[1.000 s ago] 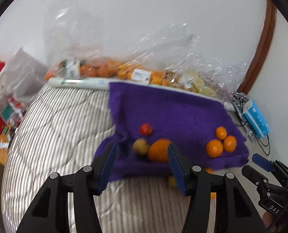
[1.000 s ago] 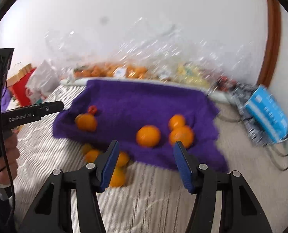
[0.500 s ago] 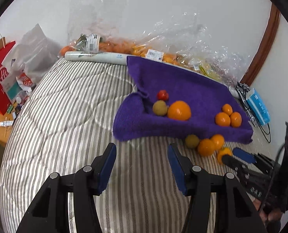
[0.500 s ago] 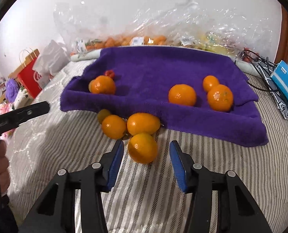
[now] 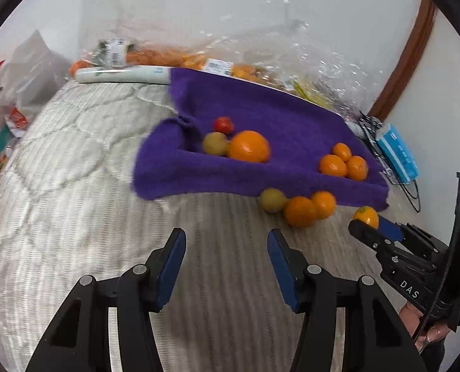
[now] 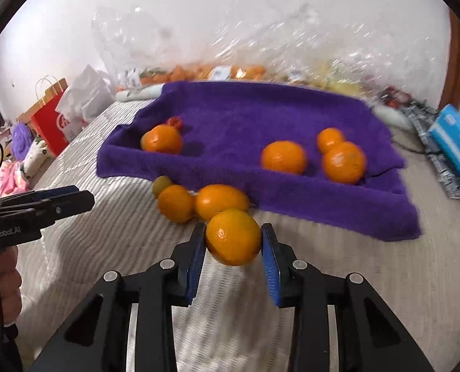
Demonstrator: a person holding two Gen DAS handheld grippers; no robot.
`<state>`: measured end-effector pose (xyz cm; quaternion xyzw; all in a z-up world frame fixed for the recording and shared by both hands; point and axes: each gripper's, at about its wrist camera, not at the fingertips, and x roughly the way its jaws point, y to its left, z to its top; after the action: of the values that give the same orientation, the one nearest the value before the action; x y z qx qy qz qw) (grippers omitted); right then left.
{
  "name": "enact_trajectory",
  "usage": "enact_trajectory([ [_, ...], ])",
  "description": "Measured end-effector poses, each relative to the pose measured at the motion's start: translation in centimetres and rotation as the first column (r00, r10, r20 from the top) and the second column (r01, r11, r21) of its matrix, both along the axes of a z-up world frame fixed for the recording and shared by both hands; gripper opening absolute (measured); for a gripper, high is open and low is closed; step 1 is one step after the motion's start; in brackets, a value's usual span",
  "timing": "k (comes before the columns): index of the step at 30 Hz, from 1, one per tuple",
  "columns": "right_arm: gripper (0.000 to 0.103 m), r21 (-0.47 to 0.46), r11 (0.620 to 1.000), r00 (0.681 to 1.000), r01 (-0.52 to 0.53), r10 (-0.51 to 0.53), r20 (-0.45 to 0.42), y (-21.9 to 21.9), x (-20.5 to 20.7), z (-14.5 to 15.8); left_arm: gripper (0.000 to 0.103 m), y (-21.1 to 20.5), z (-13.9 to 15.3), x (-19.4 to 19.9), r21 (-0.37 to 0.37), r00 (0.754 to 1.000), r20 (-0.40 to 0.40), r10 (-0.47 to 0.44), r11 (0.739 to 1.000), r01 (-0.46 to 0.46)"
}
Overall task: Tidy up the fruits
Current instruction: 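Move the right tool to an orange on the bedspread and grasp it, then grasp another orange with the left tool while the right tool holds its orange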
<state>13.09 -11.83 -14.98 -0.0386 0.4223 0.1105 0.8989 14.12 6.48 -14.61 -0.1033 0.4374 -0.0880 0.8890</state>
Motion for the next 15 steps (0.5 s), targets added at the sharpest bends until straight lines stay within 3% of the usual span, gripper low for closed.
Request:
enact_trajectory([
  [6, 0.035, -0.044, 0.997, 0.998, 0.063, -0.062, 0.018, -3.7, -0.9, -0.1, 0.052, -4.2, -0.4, 0.8, 0.017, 0.998, 0.012, -0.060, 0.998, 0.060],
  [15, 0.035, -0.015, 0.993, 0.992, 0.119, -0.118, 0.036, -8.0, -1.6, -0.4, 0.043, -7.8, -1.1, 2.2, 0.017, 0.994, 0.004, -0.109, 0.994, 0.109],
])
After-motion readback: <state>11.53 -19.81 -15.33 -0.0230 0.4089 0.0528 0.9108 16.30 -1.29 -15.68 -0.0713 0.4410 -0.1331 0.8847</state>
